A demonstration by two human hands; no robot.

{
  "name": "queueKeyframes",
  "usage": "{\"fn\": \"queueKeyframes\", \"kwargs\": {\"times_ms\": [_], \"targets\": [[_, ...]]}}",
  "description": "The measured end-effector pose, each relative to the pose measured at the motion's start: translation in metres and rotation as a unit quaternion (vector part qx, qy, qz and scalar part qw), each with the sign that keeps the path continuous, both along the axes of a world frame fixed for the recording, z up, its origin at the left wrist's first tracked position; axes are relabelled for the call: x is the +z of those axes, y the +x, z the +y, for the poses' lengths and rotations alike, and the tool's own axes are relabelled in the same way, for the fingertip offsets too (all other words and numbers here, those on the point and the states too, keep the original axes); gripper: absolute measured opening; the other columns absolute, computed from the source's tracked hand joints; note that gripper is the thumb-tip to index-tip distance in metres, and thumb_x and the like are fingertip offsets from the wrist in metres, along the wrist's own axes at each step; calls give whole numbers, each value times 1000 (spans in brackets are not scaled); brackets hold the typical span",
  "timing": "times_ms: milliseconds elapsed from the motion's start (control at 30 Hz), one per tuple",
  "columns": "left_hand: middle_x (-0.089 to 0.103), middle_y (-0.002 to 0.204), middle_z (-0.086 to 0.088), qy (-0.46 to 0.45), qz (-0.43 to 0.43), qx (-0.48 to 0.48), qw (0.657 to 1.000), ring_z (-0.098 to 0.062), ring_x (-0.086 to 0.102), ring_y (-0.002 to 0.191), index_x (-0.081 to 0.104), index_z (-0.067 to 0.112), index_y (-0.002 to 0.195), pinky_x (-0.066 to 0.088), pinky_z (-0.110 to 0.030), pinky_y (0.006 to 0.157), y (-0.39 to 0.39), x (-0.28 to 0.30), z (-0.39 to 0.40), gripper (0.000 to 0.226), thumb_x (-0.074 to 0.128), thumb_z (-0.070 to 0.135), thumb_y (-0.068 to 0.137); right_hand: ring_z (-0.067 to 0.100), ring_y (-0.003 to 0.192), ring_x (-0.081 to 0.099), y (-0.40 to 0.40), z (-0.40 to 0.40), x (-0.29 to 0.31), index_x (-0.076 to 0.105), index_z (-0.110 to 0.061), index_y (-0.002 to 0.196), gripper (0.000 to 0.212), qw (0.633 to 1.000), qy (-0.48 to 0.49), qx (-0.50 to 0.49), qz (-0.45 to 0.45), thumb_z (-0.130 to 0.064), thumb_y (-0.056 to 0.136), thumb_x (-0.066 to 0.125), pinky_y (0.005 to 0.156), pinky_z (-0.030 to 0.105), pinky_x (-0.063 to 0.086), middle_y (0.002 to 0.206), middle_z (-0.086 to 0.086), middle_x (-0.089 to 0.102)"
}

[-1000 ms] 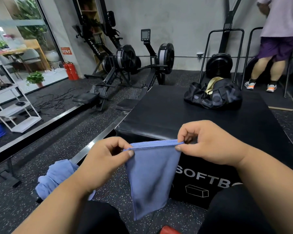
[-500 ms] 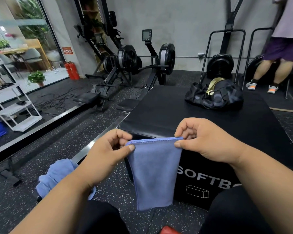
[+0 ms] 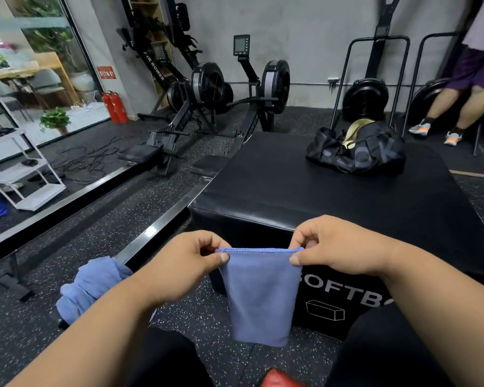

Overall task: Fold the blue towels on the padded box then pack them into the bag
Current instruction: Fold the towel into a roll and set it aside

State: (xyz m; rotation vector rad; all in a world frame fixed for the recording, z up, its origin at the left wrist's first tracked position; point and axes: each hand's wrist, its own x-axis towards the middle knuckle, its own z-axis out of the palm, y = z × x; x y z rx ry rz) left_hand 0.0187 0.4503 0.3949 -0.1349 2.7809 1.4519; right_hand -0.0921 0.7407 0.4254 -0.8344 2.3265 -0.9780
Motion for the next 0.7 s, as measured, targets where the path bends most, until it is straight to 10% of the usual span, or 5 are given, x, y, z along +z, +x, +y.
{"fn": "queueKeyframes", "kwargs": {"times_ms": [333, 533, 700], "targets": [[70, 73, 3, 57, -73, -14, 996, -3, 58, 62, 74, 9, 100, 41, -23, 59, -85, 6, -16, 7, 66, 9, 101, 8, 69, 65, -63, -19, -11, 72, -13, 95, 11, 994, -61, -82, -46, -23, 93, 74, 68, 27, 49, 74, -1, 73], [68, 72, -3, 77, 48, 30, 995, -5, 59, 56, 71, 10, 89, 42, -25, 60, -184, 95, -22, 21, 59, 0, 102, 18, 73, 73, -142, -56, 62, 61, -18, 94, 9, 969, -189, -161, 11, -17, 100, 68, 58, 25, 54, 85, 7, 70], [72, 86, -4, 107, 201, 47, 973, -5, 66, 69, 72, 3, 109, 52, -19, 64, -229, 179, -17, 15, 58, 3, 105, 20, 79, 74, -173, -66, 141, 59, -18, 91, 15, 924, -310, -190, 121, -12, 97, 71, 79, 38, 60, 79, 3, 72]]}}
